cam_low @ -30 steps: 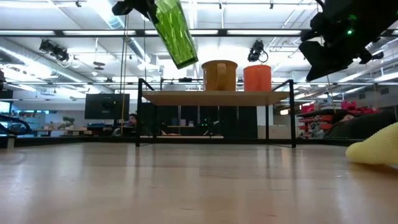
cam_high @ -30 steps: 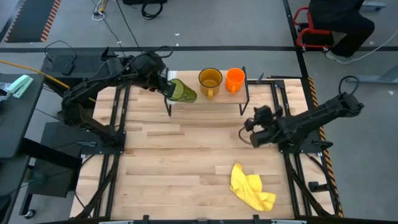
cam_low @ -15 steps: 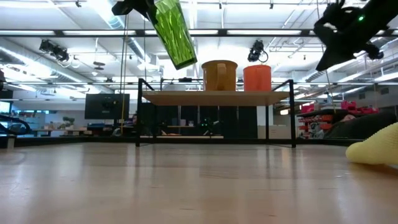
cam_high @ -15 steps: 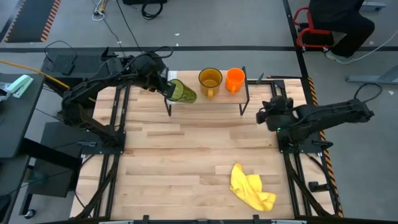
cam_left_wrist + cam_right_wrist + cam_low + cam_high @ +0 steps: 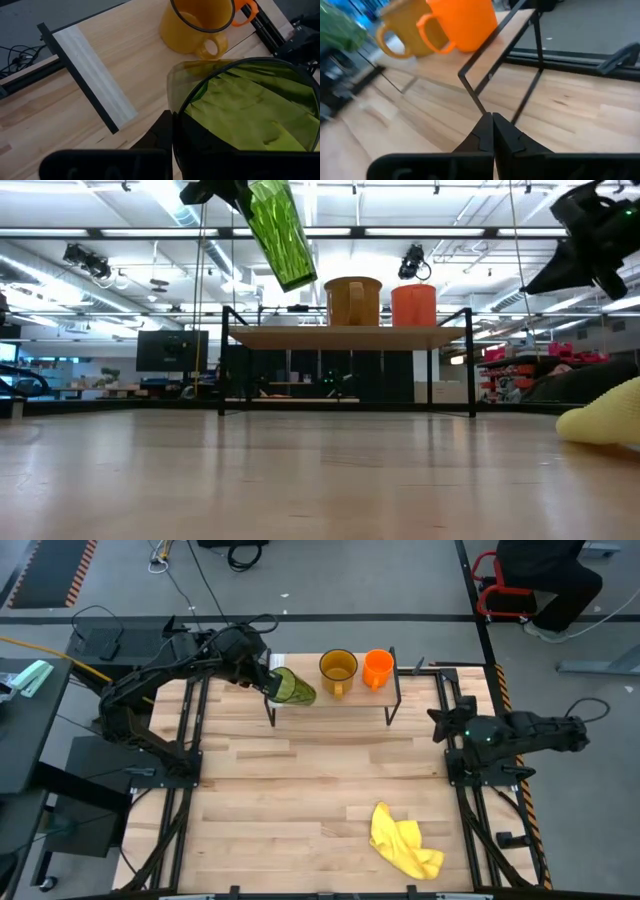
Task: Stack small to large cups/mugs on shelf
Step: Put the green cup on the shelf
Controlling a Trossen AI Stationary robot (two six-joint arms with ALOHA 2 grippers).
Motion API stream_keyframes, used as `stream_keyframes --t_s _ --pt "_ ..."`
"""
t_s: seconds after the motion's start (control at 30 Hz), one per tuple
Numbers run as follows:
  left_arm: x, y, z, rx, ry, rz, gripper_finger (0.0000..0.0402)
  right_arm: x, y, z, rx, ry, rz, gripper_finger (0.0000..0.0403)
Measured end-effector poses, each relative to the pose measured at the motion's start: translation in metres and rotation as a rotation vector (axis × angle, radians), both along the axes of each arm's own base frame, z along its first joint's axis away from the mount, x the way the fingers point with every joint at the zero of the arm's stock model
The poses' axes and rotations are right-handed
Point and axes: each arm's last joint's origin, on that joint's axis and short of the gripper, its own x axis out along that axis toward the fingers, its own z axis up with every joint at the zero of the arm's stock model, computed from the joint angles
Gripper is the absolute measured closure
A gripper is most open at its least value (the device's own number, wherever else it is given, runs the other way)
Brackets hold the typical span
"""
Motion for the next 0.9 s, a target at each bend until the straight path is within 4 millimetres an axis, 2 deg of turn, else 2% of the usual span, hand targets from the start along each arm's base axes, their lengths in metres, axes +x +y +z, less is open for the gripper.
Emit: stream_keyframes --t_s 0.17,0.5,0.73,0.9 --pt "0.0 0.0 0.0 -0.001 0.0 -0.001 0.039 -0.007 -0.001 -0.005 0.03 -0.11 0.02 0.0402" --pt "0.0 0.0 0.0 -0.003 -0.002 0.004 0.039 -0.003 0.0 -0.006 0.112 -0.18 -0.008 0.0403" --pt "-0.003 0.007 0.0 0.003 -0.004 0.06 0.039 0.015 0.001 -0.036 0.136 -0.168 -0.056 0.0403" --pt "-0.003 0.008 0.0 0.007 -0.002 0.064 0.039 0.026 -0.004 -0.046 0.13 -0.238 -0.055 0.0403"
